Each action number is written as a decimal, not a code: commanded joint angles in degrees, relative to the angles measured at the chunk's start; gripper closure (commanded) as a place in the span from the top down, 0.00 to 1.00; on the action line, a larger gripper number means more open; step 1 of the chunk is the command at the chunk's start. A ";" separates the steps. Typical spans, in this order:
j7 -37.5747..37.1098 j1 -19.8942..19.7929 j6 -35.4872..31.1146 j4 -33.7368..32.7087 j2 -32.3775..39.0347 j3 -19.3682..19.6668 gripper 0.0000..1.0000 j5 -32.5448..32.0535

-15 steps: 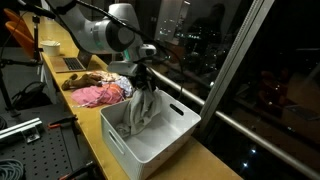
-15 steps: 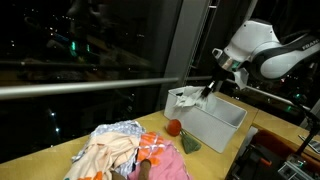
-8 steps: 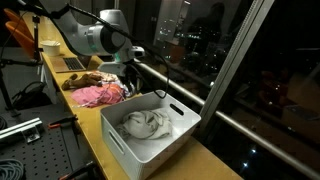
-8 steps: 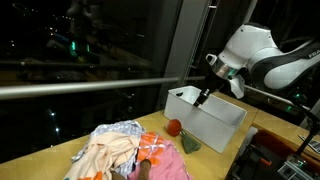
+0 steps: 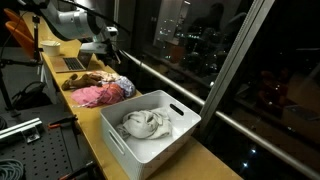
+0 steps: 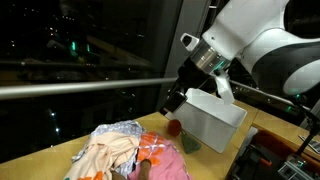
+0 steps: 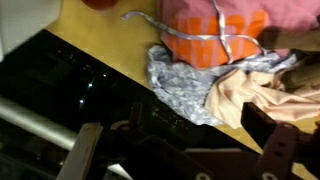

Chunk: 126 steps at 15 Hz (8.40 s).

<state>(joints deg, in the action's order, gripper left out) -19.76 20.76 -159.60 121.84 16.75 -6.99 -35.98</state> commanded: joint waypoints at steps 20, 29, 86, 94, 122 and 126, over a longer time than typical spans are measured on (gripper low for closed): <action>24.24 6.50 -0.31 -33.92 39.81 -2.50 0.43 15.69; 21.29 9.14 1.76 -27.89 28.87 -1.45 0.00 16.09; 15.16 -16.19 9.25 -0.96 -11.26 1.87 0.98 5.70; 15.62 -11.11 0.53 -4.70 7.51 2.40 1.00 8.94; 27.46 -8.37 12.67 -14.07 20.55 4.21 1.00 13.25; 27.72 -8.23 12.60 -12.42 20.16 6.12 0.93 10.68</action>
<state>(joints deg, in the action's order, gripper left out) 7.30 11.44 -147.91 107.20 38.88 -2.82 -23.64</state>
